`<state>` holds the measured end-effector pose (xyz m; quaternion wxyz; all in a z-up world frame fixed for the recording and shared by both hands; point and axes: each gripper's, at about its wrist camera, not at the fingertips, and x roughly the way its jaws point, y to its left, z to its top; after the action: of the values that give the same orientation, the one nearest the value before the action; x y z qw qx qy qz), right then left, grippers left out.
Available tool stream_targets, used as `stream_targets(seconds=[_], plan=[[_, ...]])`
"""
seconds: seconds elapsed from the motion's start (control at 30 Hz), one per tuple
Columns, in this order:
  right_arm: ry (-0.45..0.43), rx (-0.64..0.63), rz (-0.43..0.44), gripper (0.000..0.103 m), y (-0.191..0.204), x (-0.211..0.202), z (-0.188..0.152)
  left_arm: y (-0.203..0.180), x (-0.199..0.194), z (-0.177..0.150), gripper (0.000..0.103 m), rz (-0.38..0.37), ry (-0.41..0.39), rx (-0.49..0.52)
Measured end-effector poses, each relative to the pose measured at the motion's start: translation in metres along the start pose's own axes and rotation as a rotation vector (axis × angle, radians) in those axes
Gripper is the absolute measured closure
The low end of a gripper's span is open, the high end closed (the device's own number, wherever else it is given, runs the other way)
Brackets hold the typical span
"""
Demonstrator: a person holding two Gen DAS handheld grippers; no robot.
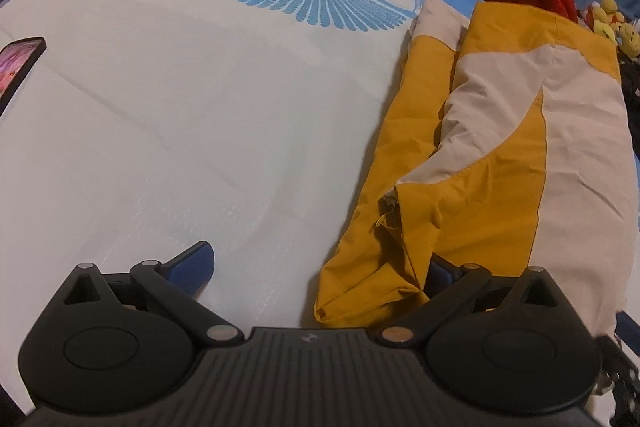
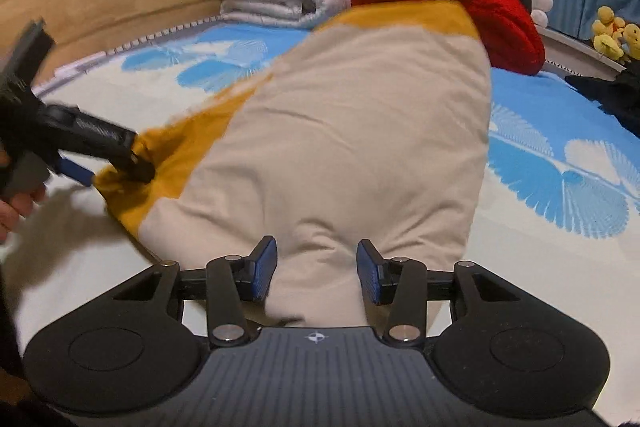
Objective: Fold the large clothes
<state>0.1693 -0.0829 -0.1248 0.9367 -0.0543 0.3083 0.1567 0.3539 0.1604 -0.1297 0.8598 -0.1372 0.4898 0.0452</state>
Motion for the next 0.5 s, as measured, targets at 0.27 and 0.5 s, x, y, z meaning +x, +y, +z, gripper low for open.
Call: stream_targets(seconds=[0.27,0.5], plan=[[0.007,-0.114,-0.016,0.055,0.008,-0.01,-0.018,0.0,-0.032,-0.009,0.001,0.008,0.025,-0.064],[-0.136,0.013,0.069,0.055,-0.055,-0.063,0.07,-0.02,-0.084,-0.021,0.001,-0.156,-0.006,-0.082]])
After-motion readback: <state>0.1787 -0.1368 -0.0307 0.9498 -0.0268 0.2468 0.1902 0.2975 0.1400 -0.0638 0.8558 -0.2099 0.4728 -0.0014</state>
